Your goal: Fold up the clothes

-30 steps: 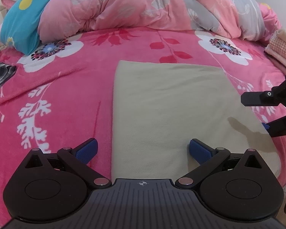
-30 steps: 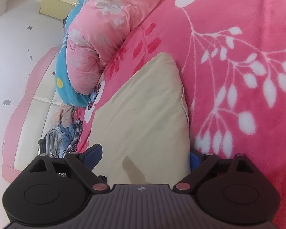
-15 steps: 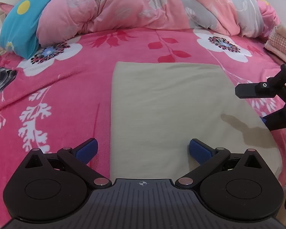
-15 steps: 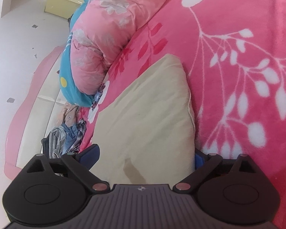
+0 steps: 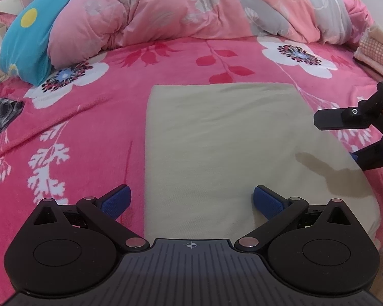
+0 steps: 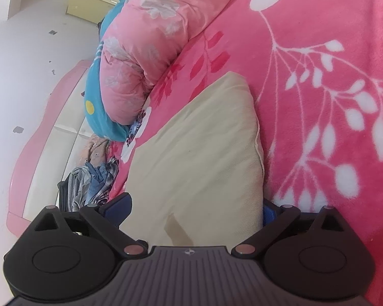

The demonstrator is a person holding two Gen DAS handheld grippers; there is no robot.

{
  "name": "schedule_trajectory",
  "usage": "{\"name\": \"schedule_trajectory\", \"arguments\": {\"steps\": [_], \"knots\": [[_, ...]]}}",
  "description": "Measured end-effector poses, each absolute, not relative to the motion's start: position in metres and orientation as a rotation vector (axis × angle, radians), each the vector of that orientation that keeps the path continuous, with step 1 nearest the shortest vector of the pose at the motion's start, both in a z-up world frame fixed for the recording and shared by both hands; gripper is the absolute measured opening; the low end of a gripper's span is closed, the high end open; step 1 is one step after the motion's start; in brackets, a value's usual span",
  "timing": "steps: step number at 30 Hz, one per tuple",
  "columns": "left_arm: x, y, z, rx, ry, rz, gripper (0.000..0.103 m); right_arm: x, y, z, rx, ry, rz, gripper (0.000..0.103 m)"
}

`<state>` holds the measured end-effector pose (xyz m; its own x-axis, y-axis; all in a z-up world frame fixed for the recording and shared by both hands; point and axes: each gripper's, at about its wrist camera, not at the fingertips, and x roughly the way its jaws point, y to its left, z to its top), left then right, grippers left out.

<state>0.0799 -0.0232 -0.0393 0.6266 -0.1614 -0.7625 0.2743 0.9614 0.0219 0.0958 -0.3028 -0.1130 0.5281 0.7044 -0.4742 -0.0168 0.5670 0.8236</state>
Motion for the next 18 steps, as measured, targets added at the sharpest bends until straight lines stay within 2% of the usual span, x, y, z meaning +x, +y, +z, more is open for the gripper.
{"name": "schedule_trajectory", "arguments": {"steps": [9, 13, 18], "knots": [[0.076, -0.021, -0.036, 0.138, 0.819, -0.298, 0.103, 0.094, -0.302, -0.113, 0.867, 0.914, 0.508, 0.1], [0.084, 0.008, -0.033, -0.05, 0.797, -0.356, 0.103, 0.092, -0.302, -0.113, 0.858, 0.903, 0.519, 0.1], [0.105, 0.042, -0.055, -0.379, 0.866, -0.481, 0.103, 0.089, -0.303, -0.114, 0.853, 0.884, 0.532, 0.1]]}}
